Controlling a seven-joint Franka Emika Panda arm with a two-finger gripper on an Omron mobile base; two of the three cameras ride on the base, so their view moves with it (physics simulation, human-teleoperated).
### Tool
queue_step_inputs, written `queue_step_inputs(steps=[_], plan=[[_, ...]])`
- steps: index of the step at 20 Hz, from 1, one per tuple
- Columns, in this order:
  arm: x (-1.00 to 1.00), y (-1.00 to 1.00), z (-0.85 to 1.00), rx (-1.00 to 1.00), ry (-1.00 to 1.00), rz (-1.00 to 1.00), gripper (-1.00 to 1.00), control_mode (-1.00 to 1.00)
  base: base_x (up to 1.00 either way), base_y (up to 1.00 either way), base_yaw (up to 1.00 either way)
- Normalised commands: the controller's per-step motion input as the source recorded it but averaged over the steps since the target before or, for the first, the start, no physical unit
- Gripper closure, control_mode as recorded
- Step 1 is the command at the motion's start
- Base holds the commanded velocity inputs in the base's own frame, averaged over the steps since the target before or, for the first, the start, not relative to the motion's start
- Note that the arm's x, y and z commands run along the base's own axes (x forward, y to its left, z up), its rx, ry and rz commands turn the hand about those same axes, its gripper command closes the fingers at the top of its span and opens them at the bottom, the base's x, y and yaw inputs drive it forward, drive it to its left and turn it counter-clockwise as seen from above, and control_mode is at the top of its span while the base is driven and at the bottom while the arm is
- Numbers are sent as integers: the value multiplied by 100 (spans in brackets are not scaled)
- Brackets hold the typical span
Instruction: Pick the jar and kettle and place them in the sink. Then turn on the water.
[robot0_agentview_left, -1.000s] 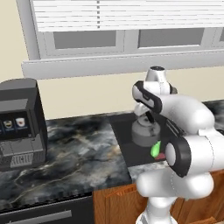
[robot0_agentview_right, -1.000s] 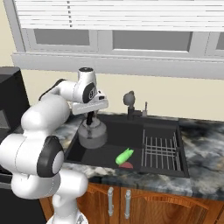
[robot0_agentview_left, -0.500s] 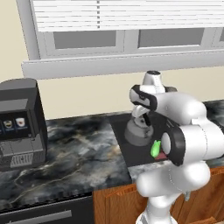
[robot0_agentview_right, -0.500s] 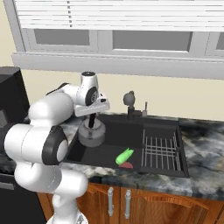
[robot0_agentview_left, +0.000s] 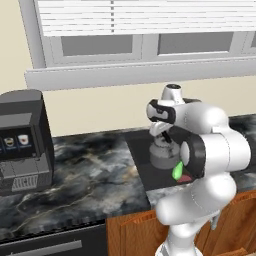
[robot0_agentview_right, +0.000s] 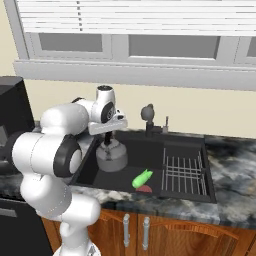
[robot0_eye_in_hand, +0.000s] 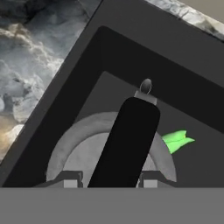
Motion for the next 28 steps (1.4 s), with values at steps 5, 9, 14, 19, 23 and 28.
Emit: queue_step_inputs(steps=[5, 9, 14, 19, 23, 28], plan=[[8, 0, -23, 0, 0, 0, 100, -100, 0, 0, 0], [16, 0, -14, 0, 1, 0, 100, -100, 0, 0, 0], [23, 0, -17, 0, 0, 0, 100, -100, 0, 0, 0], [28, 0, -11, 0, 1, 0, 100, -100, 0, 0, 0], [28, -2, -10, 0, 1, 0, 100, -100, 0, 0, 0], [25, -4, -7, 0, 2, 0, 100, -100, 0, 0, 0]])
